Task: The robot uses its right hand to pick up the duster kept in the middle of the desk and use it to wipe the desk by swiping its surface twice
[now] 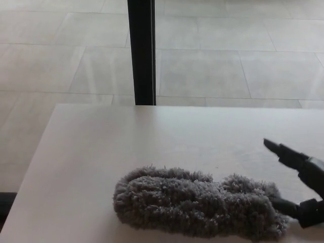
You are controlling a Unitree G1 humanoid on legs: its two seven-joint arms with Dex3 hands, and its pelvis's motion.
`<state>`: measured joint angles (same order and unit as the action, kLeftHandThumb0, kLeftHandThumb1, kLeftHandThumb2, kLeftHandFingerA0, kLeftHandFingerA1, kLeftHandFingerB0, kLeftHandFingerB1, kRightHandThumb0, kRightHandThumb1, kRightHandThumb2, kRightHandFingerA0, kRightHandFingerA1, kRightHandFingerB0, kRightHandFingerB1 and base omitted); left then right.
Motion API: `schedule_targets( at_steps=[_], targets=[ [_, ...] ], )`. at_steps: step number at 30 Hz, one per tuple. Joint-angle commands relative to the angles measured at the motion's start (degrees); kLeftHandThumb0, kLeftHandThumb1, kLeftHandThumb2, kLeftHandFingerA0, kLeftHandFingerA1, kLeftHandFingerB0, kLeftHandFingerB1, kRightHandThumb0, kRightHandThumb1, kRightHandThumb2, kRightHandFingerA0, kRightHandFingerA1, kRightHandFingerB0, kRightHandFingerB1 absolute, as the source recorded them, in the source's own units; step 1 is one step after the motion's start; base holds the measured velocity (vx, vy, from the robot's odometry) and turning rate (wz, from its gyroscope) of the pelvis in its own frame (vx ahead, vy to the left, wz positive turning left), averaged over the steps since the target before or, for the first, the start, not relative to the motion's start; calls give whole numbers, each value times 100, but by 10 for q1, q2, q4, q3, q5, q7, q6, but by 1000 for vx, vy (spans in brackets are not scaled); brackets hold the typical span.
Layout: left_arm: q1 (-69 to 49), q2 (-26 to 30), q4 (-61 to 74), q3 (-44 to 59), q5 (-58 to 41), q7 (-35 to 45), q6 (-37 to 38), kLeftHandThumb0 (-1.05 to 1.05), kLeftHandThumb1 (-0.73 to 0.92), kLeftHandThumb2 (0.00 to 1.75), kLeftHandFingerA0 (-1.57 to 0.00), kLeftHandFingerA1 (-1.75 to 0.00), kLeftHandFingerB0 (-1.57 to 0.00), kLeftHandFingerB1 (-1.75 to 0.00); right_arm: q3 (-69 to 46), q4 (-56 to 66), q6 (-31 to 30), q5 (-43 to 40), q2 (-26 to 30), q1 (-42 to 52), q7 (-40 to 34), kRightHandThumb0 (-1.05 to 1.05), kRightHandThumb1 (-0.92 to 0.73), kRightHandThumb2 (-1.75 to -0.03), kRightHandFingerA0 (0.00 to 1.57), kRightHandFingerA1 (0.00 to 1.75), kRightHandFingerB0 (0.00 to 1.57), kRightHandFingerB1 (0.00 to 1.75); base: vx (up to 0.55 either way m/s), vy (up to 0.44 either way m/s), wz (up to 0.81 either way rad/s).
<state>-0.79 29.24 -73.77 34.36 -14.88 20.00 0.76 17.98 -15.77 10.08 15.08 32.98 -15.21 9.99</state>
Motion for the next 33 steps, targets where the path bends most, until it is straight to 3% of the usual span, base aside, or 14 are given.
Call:
schedule_targets(
  at_steps=[1,3,4,8,10,11,12,23,24,28,29,30,32,33],
  targets=[
    [0,15,-1,-8,-4,5,-5,-73,81,64,-40,-59,-31,-40,42,-56,42,75,8,-39,22,-98,-62,-94,0,1,0,3,0,0,0],
    [0,16,-2,-9,-4,5,-5,-73,81,64,-40,-59,-31,-40,44,-64,47,75,8,-42,20,-98,-62,-94,0,1,0,3,0,0,0],
    [0,16,-2,-6,-9,7,-8,-73,81,64,-38,-59,-30,-41,47,-73,49,79,8,-47,19,-81,-69,-61,0,8,0,19,0,0,0],
    [-5,14,-1,-6,-10,5,-6,-72,80,64,-42,-62,-34,-42,50,-116,54,92,3,-63,10,-99,-63,-96,0,1,0,4,0,0,0],
    [-6,14,0,-7,-10,5,-6,-72,80,64,-42,-62,-34,-42,48,-124,57,94,0,-67,9,-99,-63,-96,0,1,0,4,0,0,0],
    [-7,15,1,-15,-2,3,-1,-74,81,64,-42,-61,-33,-43,47,-131,60,95,-5,-72,4,-83,-72,-62,0,8,0,13,0,0,0],
    [-7,16,1,-17,0,1,1,-74,79,64,-43,-61,-36,-42,48,-127,52,94,-16,-76,4,-96,-62,-96,0,3,0,7,0,0,0],
    [4,20,6,-33,3,6,0,-71,83,65,-39,-62,-33,-43,96,-114,40,195,-117,-62,-112,-60,-39,-78,0,26,0,24,0,0,0],
    [3,20,5,-36,5,7,2,-71,84,65,-39,-60,-34,-41,99,-122,38,200,-125,-56,-126,-52,-54,-68,0,16,2,22,0,0,0],
    [7,22,2,-42,7,4,3,-70,84,65,-43,-57,-36,-40,102,-148,38,200,-148,-34,-150,-56,-54,-76,0,30,2,24,0,0,0],
    [12,20,3,-47,10,0,2,-70,84,65,-44,-57,-36,-40,104,-147,37,208,-144,-27,-158,-53,-61,-58,0,35,2,29,0,0,0],
    [12,20,3,-50,11,1,4,-70,84,65,-42,-56,-34,-40,110,-151,37,220,-143,-23,-169,-57,-52,-75,0,32,2,25,0,0,0],
    [13,20,3,-55,11,7,7,-71,85,65,-41,-56,-35,-41,117,-156,34,238,-137,-22,-187,-54,-58,-60,1,38,4,28,0,0,0],
    [13,20,3,-56,9,12,11,-70,85,65,-40,-56,-34,-41,122,-159,28,254,-129,-20,-199,-59,-55,-75,0,40,3,27,0,0,0]
  ],
)
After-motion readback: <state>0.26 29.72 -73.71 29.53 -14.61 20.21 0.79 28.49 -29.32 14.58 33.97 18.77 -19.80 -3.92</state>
